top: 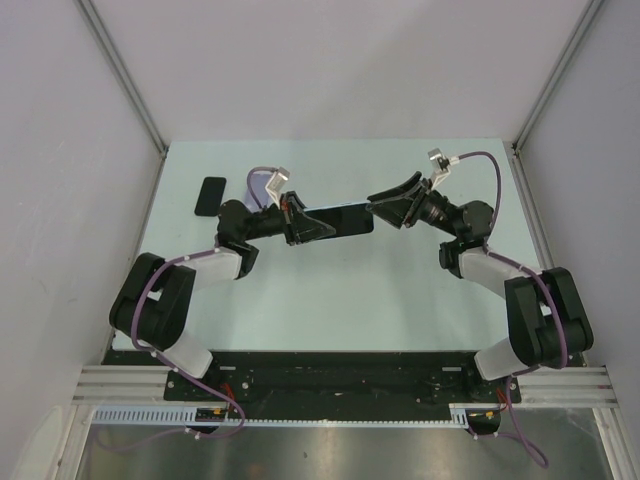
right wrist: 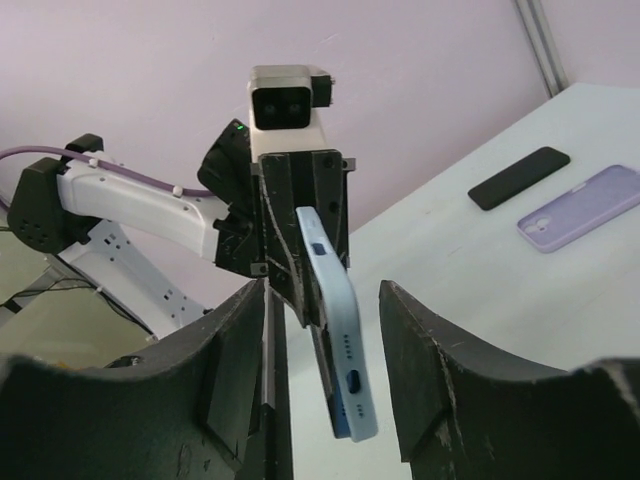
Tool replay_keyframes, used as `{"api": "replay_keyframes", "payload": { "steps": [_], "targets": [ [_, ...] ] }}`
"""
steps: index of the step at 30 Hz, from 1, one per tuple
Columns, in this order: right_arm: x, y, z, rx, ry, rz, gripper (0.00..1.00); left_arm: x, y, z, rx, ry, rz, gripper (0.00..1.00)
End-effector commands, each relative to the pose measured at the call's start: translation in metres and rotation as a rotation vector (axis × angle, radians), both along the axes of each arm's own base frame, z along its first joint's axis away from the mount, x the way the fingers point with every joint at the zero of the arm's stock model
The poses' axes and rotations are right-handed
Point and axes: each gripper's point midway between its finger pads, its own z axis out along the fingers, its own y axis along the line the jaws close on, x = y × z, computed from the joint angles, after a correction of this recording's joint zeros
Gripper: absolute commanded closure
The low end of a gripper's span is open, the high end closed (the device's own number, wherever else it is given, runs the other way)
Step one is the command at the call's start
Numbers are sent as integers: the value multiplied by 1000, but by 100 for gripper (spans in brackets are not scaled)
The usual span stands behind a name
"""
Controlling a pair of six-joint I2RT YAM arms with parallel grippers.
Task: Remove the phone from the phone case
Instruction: Remove the phone case from the phone.
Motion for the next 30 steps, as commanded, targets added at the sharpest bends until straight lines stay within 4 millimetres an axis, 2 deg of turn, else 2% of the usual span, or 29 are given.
{"api": "replay_keyframes", "payload": {
  "steps": [1,10,15,21,30],
  "targets": [
    [3,-2,10,30,-127,-46,48,-5,3,21,-56,-81,-4,100],
    [5,-2,11,45,-108,-48,54,-10,3,23,-60,-96,-25,100],
    [7,-2,9,64,-66,-42,63,-14,1,22,-55,-114,-43,100],
    [10,-2,8,111,41,-19,73,-27,-6,23,-49,-158,-89,100],
    [12,-4,11,181,193,15,82,-41,-9,22,-36,-232,-141,100]
  ]
}}
